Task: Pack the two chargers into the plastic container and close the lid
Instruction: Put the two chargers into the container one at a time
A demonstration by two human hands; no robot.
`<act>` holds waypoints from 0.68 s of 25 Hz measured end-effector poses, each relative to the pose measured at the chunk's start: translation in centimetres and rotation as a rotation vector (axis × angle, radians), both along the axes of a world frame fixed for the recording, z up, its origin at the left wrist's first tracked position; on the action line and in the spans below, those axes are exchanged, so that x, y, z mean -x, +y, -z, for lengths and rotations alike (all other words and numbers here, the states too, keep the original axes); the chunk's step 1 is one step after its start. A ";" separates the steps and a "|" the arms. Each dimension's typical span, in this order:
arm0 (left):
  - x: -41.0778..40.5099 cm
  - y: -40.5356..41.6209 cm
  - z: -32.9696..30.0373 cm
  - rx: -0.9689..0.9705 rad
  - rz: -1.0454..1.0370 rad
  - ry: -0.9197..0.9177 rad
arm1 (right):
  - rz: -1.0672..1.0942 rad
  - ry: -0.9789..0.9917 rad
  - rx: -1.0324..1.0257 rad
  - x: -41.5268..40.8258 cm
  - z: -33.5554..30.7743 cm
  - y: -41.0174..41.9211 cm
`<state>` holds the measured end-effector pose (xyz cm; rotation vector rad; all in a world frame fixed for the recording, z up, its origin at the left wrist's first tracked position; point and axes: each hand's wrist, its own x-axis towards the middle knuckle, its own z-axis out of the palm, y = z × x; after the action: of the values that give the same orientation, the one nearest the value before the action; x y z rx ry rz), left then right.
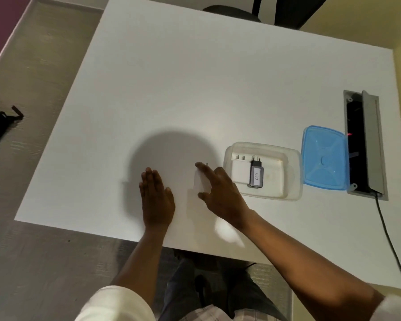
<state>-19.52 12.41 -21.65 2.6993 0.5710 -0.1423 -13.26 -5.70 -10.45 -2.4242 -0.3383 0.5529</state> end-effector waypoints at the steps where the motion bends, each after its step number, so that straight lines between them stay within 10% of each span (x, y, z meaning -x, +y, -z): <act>1: 0.0 -1.5 -0.3 0.021 0.023 0.009 | 0.007 -0.015 -0.019 0.0 -0.7 -1.5; 17: -9.6 -13.8 -7.7 0.289 0.314 -0.172 | 0.174 -0.051 0.391 -3.9 -1.0 -15.6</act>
<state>-9.90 -1.37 -13.98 2.4665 0.0655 -0.0672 -9.39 -21.32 -9.40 -2.8119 -0.0386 0.5182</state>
